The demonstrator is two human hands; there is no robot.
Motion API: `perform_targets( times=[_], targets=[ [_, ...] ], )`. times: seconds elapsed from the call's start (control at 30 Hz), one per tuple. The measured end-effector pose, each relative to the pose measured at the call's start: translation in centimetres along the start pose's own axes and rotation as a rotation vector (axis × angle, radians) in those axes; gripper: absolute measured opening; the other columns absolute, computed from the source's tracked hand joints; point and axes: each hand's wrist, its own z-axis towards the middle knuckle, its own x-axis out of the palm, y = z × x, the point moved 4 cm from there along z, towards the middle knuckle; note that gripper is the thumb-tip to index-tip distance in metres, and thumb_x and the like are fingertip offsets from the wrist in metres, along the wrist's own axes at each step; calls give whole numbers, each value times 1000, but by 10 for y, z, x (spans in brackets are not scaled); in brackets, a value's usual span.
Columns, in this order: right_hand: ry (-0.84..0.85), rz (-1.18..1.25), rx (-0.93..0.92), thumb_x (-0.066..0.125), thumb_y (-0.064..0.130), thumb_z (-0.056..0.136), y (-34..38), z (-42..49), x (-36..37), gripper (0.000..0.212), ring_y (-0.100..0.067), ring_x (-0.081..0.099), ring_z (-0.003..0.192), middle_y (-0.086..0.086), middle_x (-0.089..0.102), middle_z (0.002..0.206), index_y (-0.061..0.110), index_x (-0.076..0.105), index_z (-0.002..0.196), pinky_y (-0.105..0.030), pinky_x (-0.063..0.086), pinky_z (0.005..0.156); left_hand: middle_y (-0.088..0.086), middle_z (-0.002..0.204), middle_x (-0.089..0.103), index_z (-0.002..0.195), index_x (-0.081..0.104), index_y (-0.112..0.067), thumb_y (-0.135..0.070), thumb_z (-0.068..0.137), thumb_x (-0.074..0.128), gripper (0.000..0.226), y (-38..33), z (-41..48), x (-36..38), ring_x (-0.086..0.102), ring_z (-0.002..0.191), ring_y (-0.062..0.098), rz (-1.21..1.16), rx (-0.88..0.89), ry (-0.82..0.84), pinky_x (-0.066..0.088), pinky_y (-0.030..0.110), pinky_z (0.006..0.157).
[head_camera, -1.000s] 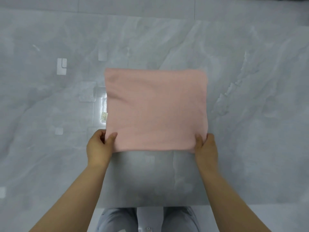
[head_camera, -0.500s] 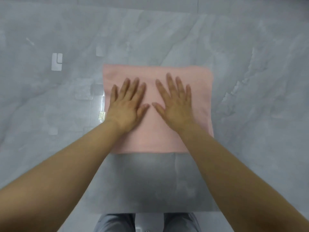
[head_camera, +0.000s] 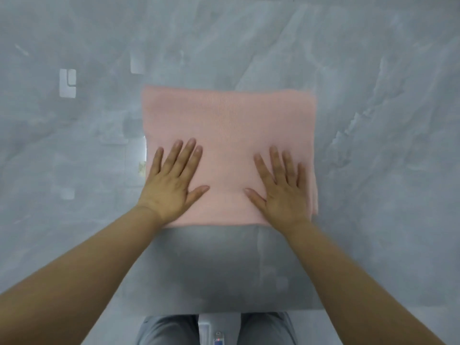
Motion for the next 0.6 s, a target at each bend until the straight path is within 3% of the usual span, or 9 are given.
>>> perform_targets(
  times=[0.07,0.17,0.23,0.3,0.37,0.53,0.6],
  targets=[
    [-14,-27,10,12,68,86,-9,-4,3,67,-24,8,139,0,11,152,34,8,143,-48,5,112,1,154,17,148,15,-12,-64,90,5,79,10,-9,8,-21,144,9,3,-30,2,-20,30,115],
    [-36,-7,40,14,68,85,-16,-10,1,67,-24,12,138,-1,11,151,35,5,143,-42,-1,112,-2,158,-5,149,9,-12,-66,89,6,81,19,-25,10,-23,143,8,-6,-11,-58,-18,32,116],
    [-54,-1,-4,14,70,83,-16,-23,2,67,-23,10,140,3,2,155,39,3,142,-42,-1,111,-7,158,-19,150,2,-18,-68,89,8,79,12,-43,15,-18,145,9,3,151,-74,-13,36,117],
    [-65,-49,-160,17,72,82,-18,-44,9,69,-19,1,142,10,-13,156,40,6,142,-42,2,112,-9,158,-16,149,6,-22,-67,89,13,76,1,-62,23,-13,147,10,28,356,-65,-6,37,119],
    [-72,-107,-292,23,70,84,-29,-61,16,67,-16,0,143,11,-12,155,39,11,142,-41,6,113,-10,159,-15,149,5,-24,-65,91,15,73,2,-70,31,-12,147,9,30,416,-60,-5,34,119],
    [-110,-176,-399,25,40,94,-58,-62,13,50,-16,13,140,10,-4,156,35,14,143,-35,6,113,-18,158,-11,149,2,-29,-44,99,23,56,17,-63,30,-7,146,3,-128,389,-84,-2,24,120],
    [-169,-193,-426,32,17,89,-56,-57,2,53,-19,30,132,7,20,153,32,26,140,-36,10,112,-21,157,-10,149,4,-30,-19,94,33,63,20,-62,27,-6,145,0,-186,409,-119,-2,21,120]
  ],
)
